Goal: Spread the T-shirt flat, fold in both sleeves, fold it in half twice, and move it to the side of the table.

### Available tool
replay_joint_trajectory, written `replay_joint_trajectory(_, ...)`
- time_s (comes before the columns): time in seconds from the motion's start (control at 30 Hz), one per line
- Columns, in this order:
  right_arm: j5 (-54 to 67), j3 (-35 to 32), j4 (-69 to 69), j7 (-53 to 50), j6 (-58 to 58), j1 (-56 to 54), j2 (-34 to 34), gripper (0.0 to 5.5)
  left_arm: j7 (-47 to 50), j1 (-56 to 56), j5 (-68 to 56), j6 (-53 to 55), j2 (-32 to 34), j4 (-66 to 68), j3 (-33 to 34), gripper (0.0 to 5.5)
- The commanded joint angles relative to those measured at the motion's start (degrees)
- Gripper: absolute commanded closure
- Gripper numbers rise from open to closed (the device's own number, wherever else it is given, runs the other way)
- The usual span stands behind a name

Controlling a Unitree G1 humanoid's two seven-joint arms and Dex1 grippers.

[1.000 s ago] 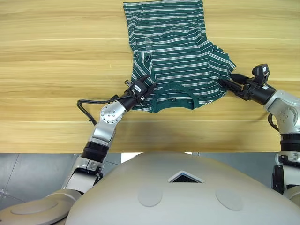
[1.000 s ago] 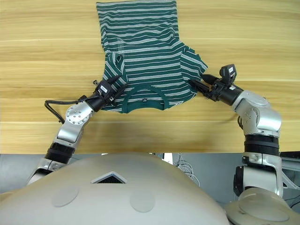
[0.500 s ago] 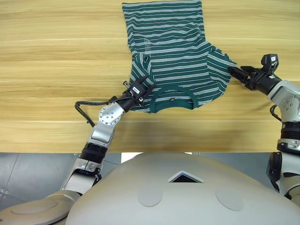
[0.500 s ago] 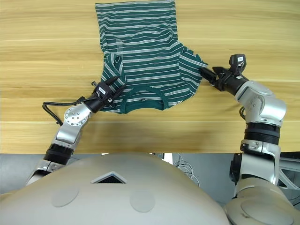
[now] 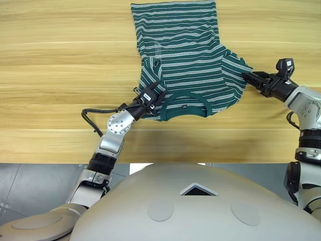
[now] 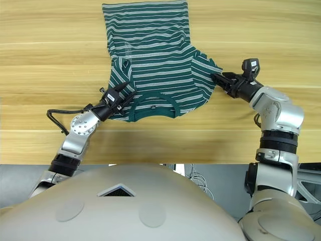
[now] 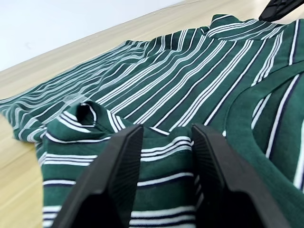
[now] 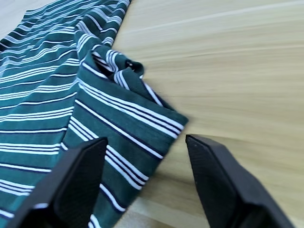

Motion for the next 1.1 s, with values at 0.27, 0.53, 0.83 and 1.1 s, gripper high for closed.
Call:
replay_joint_trajectory(0.27,-2.75,1.31,5.06,-2.17,-0.73,-1.91,3.80,4.66,-0.66,0.45,1.11,0.49,0.39,2.70,-0.53,3.69)
replay_joint_trajectory(0.53,-3.07,1.88,1.76,0.12,-3.27,-1.04,3.93,5.48,-0.62,0.35,1.29,0.28,0.01,2.95,-0.91,3.69)
replay_joint_trajectory(0.83,-5.17,3.15,-15.73,3.80,-7.93,2.76,0.29,5.48,-0.18,0.33,1.64,0.31,-0.51,3.43,-1.11,3.69)
replay_joint_trajectory(1.1,-17.34,15.15,-24.33,3.14,-16.09,7.10,-1.29,5.48,-0.11,-1.21,2.38,0.10,-1.60,5.25,-1.99,3.69)
